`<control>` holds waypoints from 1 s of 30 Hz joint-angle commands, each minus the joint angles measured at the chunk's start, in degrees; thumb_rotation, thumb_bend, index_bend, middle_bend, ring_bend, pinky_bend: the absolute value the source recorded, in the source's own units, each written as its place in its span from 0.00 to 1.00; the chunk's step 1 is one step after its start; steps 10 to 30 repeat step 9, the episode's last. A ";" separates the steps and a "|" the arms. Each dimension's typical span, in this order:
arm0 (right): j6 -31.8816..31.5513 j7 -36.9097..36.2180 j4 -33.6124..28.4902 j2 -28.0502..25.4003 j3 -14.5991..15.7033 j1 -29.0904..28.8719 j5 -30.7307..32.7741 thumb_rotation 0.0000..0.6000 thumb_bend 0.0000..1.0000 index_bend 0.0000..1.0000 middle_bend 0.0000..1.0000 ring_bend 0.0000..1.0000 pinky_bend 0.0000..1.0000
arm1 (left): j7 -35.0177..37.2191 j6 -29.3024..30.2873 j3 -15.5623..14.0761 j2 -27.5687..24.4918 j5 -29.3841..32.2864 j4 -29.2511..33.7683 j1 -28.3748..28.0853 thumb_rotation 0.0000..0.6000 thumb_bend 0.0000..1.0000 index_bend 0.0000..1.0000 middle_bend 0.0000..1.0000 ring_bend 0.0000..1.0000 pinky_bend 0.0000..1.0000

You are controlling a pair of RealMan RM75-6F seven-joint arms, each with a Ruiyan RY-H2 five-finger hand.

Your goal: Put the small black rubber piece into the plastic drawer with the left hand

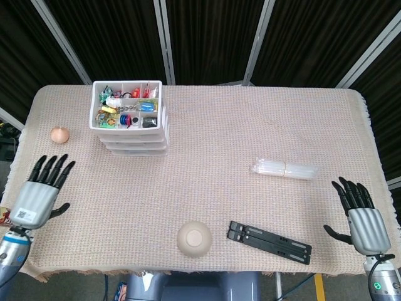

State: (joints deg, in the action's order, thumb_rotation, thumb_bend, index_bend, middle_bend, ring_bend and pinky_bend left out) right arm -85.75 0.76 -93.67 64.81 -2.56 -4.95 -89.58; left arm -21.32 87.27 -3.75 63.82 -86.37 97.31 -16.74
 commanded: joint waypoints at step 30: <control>0.13 0.85 -0.12 0.33 -0.14 -0.13 0.15 1.00 0.06 0.06 0.00 0.00 0.00 | 1.62 3.87 -1.61 0.35 2.19 -0.50 7.42 1.00 0.02 0.00 0.00 0.00 0.00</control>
